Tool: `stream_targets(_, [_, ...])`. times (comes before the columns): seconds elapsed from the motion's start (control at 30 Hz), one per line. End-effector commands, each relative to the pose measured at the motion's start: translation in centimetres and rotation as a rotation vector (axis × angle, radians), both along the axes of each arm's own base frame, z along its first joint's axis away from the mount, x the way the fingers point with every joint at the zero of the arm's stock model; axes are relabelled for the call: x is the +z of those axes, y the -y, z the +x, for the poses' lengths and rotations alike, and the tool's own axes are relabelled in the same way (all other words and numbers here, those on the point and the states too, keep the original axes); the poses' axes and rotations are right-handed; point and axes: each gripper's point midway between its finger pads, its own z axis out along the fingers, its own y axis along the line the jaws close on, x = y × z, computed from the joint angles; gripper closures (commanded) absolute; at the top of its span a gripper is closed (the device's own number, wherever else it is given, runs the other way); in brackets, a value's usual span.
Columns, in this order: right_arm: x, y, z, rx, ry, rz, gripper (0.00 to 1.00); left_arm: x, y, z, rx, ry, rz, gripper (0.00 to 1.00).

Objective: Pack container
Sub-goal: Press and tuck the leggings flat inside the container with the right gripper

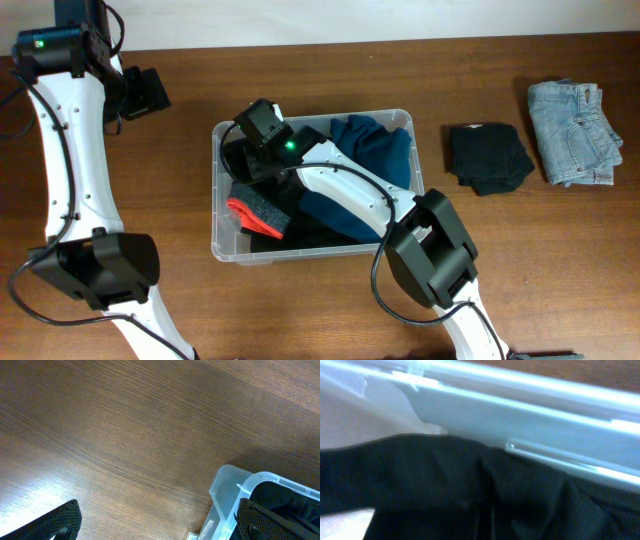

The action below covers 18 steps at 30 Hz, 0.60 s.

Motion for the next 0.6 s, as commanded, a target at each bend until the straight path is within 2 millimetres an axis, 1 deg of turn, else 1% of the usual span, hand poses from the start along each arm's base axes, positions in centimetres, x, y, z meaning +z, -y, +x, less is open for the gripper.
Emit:
stream_targets(0.0, [7.5,-0.2,0.4,0.02,0.123,0.04,0.96,0.2,0.0,-0.2,0.011,0.007,-0.012,0.01])
stream_targets(0.03, [9.0,-0.2,0.0,0.027,0.13,0.048,0.96,0.2,0.0,-0.2,0.011,0.007,-0.012,0.01])
stream_targets(0.07, [9.8,-0.1,-0.4,0.031,0.125,0.054,0.96,0.2,0.0,-0.2,0.011,0.007,-0.012,0.0])
stream_targets(0.1, [10.2,-0.2,-1.0,0.038,0.11,0.065,0.96,0.2,0.0,-0.2,0.011,0.007,-0.012,0.0])
stream_targets(0.17, [10.1,-0.9,-2.7,0.082,0.057,0.082,0.96,0.2,0.0,-0.2,0.011,0.007,-0.012,0.01])
stream_targets(0.27, [9.0,-1.7,-5.2,0.144,-0.038,0.088,0.96,0.2,0.0,-0.2,0.011,0.007,-0.012,0.01])
stream_targets(0.33, [7.9,-1.8,-6.4,0.158,-0.077,0.056,0.96,0.2,0.0,-0.2,0.011,0.007,-0.012,0.01])
stream_targets(0.43, [6.6,-2.4,-7.5,0.179,-0.107,0.029,0.96,0.2,0.0,-0.2,0.011,0.007,-0.012,0.01])
stream_targets(0.57, [4.7,-2.8,-8.4,0.194,-0.139,0.001,0.96,0.2,0.0,-0.2,0.011,0.007,-0.012,0.01])
